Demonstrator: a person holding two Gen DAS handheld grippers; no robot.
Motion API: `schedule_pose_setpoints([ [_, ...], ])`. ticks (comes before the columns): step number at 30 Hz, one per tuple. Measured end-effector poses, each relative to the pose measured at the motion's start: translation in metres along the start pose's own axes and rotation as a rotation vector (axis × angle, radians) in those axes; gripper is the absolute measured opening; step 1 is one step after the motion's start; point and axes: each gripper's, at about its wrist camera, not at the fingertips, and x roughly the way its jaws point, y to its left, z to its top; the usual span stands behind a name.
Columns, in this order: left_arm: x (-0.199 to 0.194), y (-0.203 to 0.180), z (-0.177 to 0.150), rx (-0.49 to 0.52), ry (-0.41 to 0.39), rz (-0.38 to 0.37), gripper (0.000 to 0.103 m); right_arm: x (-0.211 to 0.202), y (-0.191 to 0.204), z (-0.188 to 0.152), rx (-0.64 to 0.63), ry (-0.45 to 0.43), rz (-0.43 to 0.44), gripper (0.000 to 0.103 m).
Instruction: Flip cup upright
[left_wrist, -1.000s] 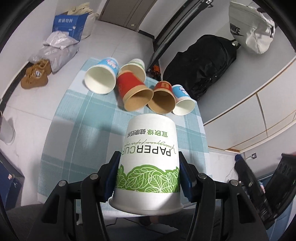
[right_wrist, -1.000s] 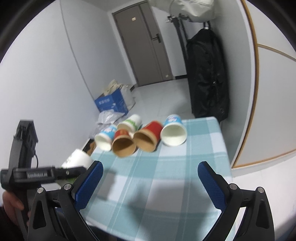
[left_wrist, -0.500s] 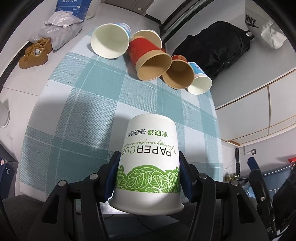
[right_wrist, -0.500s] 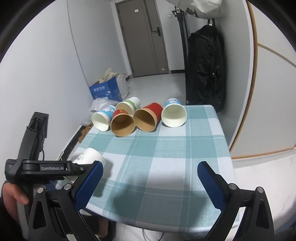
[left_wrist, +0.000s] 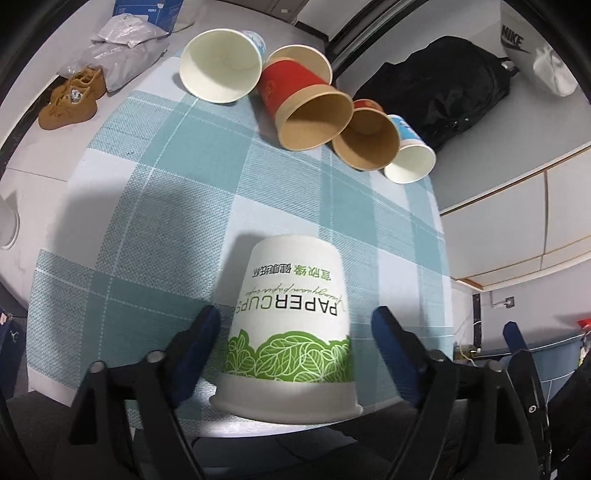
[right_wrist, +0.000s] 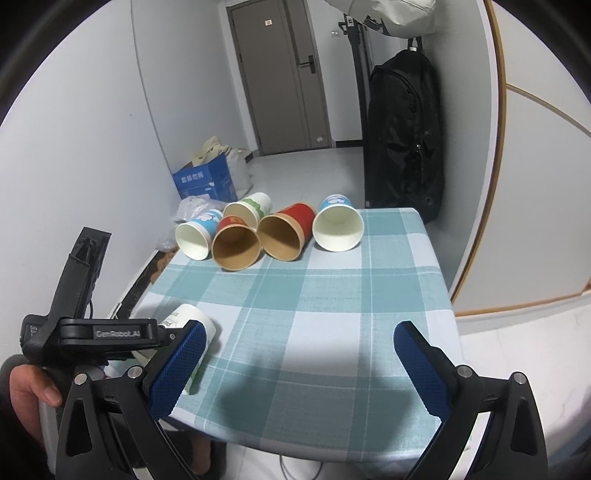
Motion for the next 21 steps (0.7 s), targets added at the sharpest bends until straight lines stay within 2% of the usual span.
schedule_pose_setpoints([
  [5,-0.006,0.002,0.002,-0.028,-0.016,-0.009,0.083,-0.003,-0.001,-0.001,0.003,-0.006,0.005,0.102],
  [11,-0.021,-0.001,-0.001,-0.014,-0.059,0.0,0.083,-0.006,-0.002,-0.002,0.003,-0.012,0.002,0.102],
  [21,-0.042,-0.008,-0.003,0.012,-0.164,0.033,0.083,-0.01,-0.003,-0.005,0.003,-0.013,-0.001,0.102],
])
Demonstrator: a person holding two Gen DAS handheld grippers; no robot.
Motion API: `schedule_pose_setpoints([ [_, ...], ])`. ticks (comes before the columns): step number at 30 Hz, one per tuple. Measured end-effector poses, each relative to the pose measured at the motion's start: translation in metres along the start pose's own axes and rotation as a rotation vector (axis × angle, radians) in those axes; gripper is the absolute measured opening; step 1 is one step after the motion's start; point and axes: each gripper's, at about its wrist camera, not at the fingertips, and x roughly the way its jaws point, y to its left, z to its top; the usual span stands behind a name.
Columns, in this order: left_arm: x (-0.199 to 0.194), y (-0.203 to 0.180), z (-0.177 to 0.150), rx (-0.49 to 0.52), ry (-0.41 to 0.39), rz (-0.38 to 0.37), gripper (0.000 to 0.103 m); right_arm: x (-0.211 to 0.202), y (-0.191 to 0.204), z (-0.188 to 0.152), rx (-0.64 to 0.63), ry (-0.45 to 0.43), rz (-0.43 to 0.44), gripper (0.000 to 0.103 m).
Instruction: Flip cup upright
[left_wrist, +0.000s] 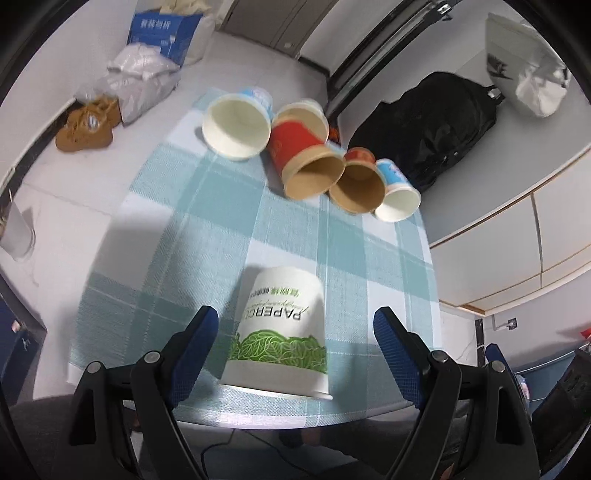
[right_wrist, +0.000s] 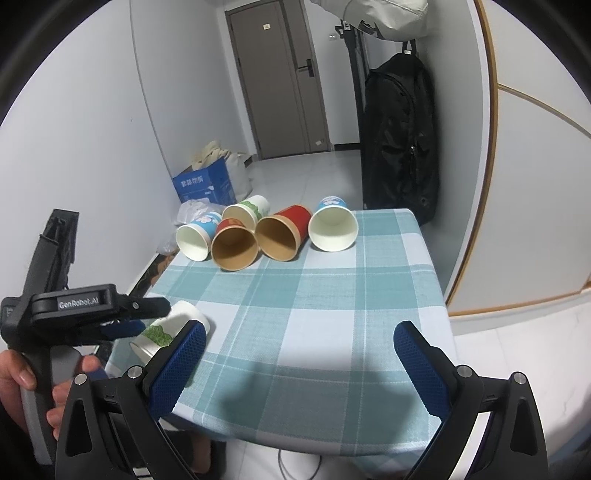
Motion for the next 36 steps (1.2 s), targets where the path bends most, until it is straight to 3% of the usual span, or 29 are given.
schedule_pose_setpoints([
  [10,-0.067,-0.026,-0.005,0.193,-0.278,0.143,0.083,-0.015,0.011,0.004,-0.013,-0.061,0.08,0.102],
  [14,-0.075,-0.026,-0.011,0.237,-0.333,0.206,0.083,-0.019,0.023,0.005,-0.046,-0.076,0.12,0.102],
  [23,-0.081,0.0,-0.013,0.208,-0.361,0.231,0.083,-0.011,0.053,-0.004,-0.098,-0.039,0.197,0.101],
  [30,-0.087,0.016,-0.012,0.198,-0.365,0.219,0.083,0.009,0.081,-0.016,-0.155,0.044,0.256,0.093],
  [36,-0.09,0.026,-0.01,0.19,-0.353,0.201,0.083,0.029,0.102,-0.025,-0.221,0.092,0.236,0.09],
])
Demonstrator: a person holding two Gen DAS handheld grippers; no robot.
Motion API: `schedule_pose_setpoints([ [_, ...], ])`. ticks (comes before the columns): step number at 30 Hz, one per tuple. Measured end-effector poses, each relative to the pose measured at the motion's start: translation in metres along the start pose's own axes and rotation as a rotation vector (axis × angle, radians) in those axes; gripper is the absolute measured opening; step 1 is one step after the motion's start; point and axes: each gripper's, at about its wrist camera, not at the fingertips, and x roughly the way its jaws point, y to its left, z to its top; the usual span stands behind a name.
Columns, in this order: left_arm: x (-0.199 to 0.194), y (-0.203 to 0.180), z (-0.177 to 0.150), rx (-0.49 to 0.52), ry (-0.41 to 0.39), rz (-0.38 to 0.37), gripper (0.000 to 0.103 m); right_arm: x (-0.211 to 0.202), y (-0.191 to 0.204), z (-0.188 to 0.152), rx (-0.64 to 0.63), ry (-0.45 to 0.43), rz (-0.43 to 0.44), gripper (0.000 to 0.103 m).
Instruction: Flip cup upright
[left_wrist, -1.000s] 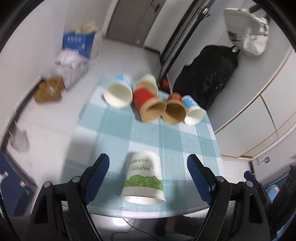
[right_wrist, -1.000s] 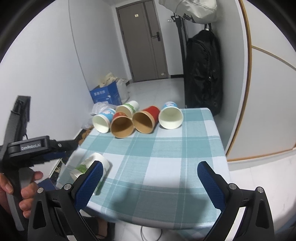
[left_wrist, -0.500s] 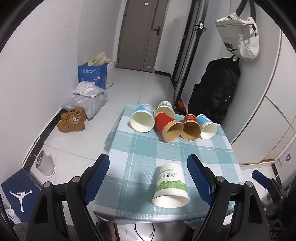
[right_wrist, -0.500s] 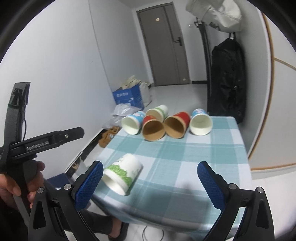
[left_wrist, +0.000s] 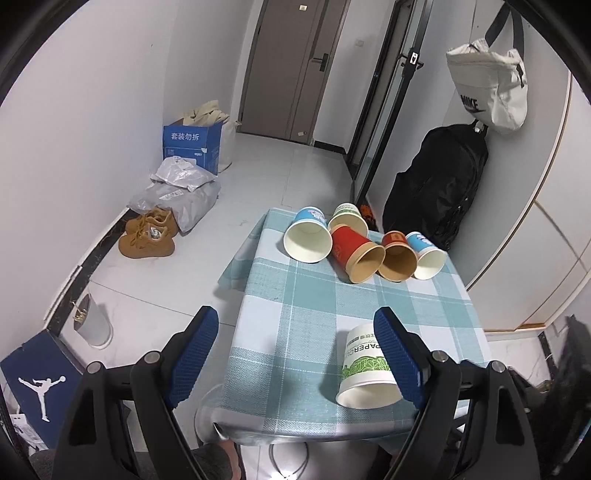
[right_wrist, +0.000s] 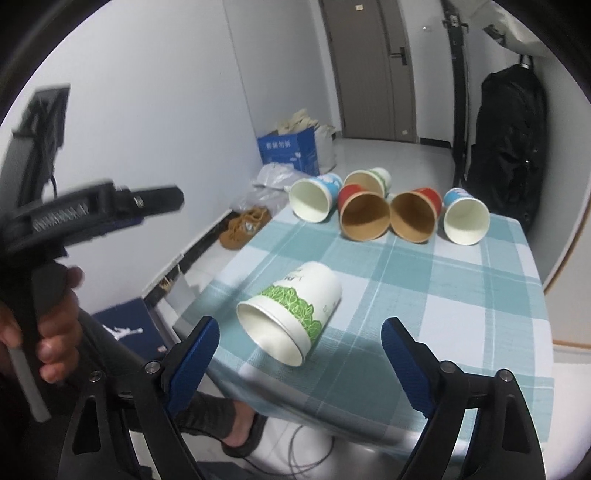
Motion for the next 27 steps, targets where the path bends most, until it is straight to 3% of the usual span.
schedule_pose_setpoints([
  [8,0.006,0.014,0.002,-0.022,0.03,0.003,0.083,0.03,0.017,-0.003,-0.082,0.054,-0.059,0.074],
  [11,0.003,0.021,0.005,-0.042,0.011,0.0,0.083,0.043,0.017,-0.003,-0.078,0.085,-0.046,0.057],
  [15,0.003,0.031,0.006,-0.073,0.017,-0.002,0.083,0.061,0.014,-0.003,-0.075,0.131,-0.099,0.026],
  [19,0.005,0.033,0.007,-0.088,0.024,-0.008,0.083,0.066,0.005,-0.004,-0.044,0.139,-0.116,0.009],
  [27,0.005,0.027,0.005,-0.061,0.017,-0.009,0.083,0.061,0.001,0.002,-0.031,0.104,-0.138,0.002],
])
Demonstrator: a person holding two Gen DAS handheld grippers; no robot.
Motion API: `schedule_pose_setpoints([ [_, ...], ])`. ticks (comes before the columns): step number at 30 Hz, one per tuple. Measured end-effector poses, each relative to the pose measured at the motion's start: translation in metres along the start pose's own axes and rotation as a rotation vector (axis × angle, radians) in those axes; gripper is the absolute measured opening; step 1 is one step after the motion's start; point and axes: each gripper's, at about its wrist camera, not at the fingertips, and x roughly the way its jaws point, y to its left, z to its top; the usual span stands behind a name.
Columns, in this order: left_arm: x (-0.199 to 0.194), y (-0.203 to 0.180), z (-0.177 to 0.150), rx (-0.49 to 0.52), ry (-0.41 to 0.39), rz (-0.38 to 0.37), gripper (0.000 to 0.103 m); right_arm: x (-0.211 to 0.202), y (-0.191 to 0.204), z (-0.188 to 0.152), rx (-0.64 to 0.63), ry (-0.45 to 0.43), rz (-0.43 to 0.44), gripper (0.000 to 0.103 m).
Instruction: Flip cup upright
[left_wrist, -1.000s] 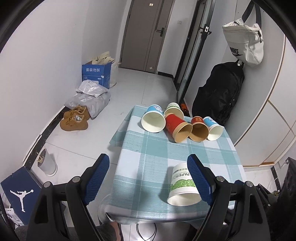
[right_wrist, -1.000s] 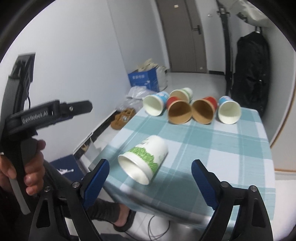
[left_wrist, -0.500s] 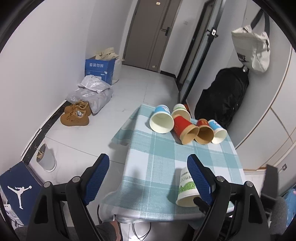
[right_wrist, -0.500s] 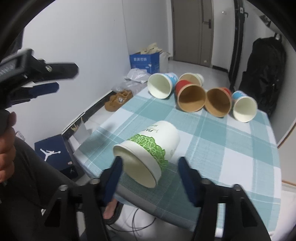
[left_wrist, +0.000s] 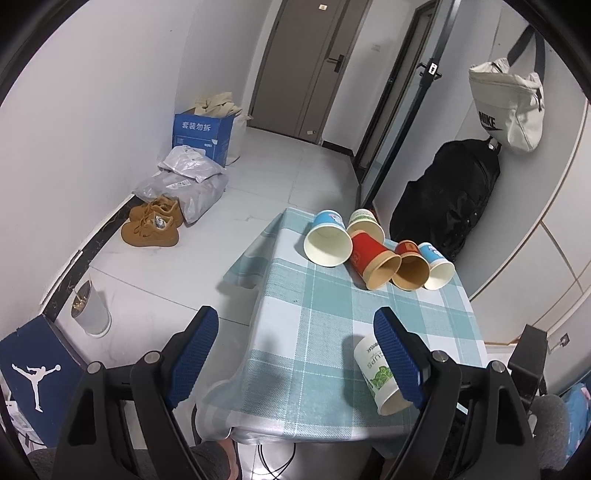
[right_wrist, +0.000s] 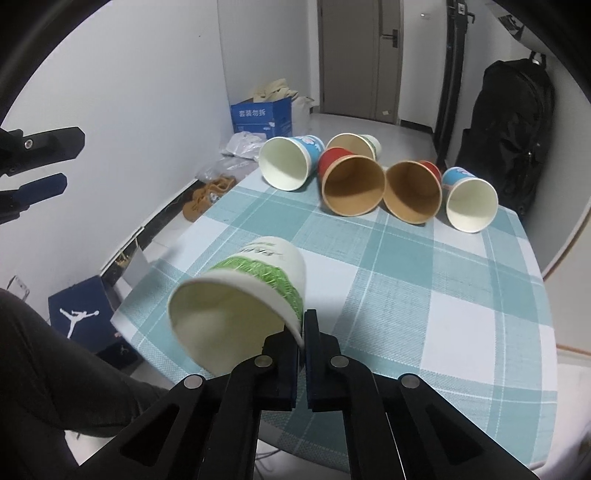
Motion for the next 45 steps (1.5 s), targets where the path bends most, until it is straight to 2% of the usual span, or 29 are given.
schedule_pose_setpoints([
  [11,0.001,-0.024,-0.001,0.064,0.006,-0.005,0.083,-0.037,-0.014,0.01,0.063,-0.057,0.065,0.002],
  [18,0.008,-0.049,-0.001,0.084,0.029,-0.022,0.083,-0.056,-0.058,0.018,0.161,0.061,0.147,0.002],
  [23,0.01,-0.065,0.002,0.091,0.036,-0.039,0.083,-0.051,-0.084,0.03,0.134,0.216,0.185,0.002],
  [26,0.013,-0.071,0.004,0.071,0.05,-0.061,0.083,-0.035,-0.091,0.037,0.084,0.331,0.193,0.002],
  [31,0.024,-0.077,0.007,0.033,0.097,-0.079,0.083,-0.001,-0.101,0.051,0.094,0.479,0.24,0.002],
  [34,0.032,-0.077,0.008,0.013,0.129,-0.082,0.083,0.016,-0.1,0.059,0.108,0.551,0.213,0.002],
  [38,0.037,-0.077,0.008,-0.002,0.152,-0.079,0.083,0.034,-0.096,0.068,0.1,0.569,0.204,0.006],
  [41,0.039,-0.075,0.007,-0.011,0.165,-0.075,0.083,0.041,-0.095,0.069,0.115,0.559,0.198,0.006],
  [43,0.04,-0.075,0.006,-0.009,0.172,-0.075,0.083,0.043,-0.098,0.069,0.136,0.537,0.201,0.012],
  [45,0.039,-0.076,0.004,0.005,0.166,-0.063,0.083,0.045,-0.104,0.067,0.178,0.52,0.219,0.012],
])
